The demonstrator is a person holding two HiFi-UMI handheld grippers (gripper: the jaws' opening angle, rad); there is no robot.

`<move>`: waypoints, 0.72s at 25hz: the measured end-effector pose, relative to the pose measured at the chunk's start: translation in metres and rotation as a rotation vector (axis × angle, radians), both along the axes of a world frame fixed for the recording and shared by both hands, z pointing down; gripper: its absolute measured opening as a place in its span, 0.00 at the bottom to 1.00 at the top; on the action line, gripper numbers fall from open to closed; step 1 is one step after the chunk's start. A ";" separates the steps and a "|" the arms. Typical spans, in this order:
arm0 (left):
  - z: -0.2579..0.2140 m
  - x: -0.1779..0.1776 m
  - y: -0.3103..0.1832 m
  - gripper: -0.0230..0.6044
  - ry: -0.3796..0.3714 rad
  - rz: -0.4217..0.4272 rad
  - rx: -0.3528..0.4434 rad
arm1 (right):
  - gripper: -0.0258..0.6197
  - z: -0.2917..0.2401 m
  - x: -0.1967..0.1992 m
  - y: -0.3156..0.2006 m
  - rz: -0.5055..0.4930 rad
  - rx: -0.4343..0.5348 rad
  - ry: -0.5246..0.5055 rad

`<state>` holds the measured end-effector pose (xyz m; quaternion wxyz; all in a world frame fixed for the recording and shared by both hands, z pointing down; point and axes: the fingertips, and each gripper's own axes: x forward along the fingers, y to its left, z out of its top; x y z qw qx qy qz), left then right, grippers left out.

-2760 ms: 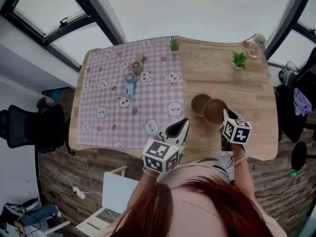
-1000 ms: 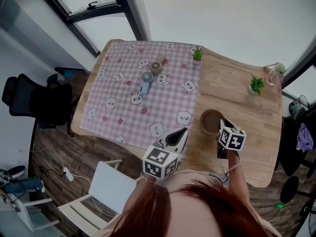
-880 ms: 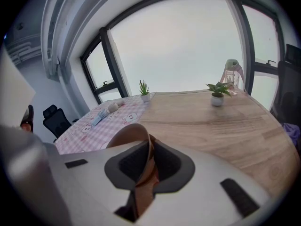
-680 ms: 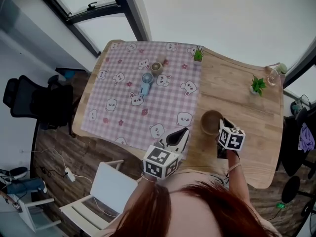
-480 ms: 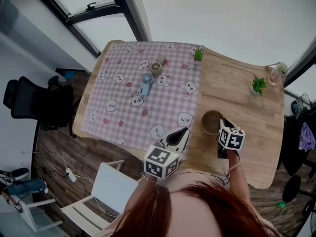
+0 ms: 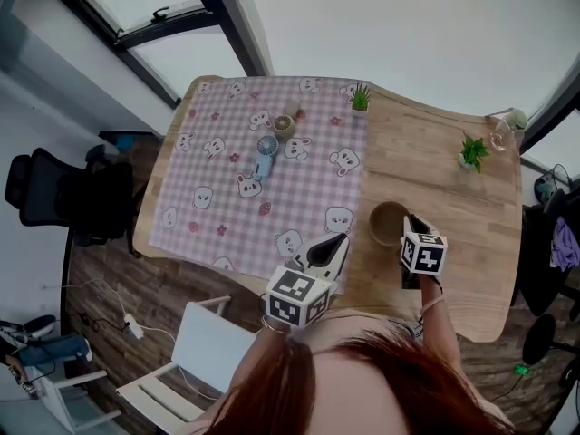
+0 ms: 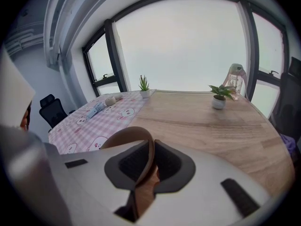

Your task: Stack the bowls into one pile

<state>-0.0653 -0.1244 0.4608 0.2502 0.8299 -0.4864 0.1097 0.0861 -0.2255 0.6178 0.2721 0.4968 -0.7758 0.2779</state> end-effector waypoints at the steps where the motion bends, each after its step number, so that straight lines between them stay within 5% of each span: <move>1: 0.000 0.000 0.000 0.05 0.000 0.003 0.000 | 0.09 0.000 0.000 0.000 -0.001 0.001 0.002; 18: -0.005 -0.005 0.004 0.05 0.005 0.036 0.024 | 0.10 -0.017 0.006 0.005 0.048 0.049 -0.001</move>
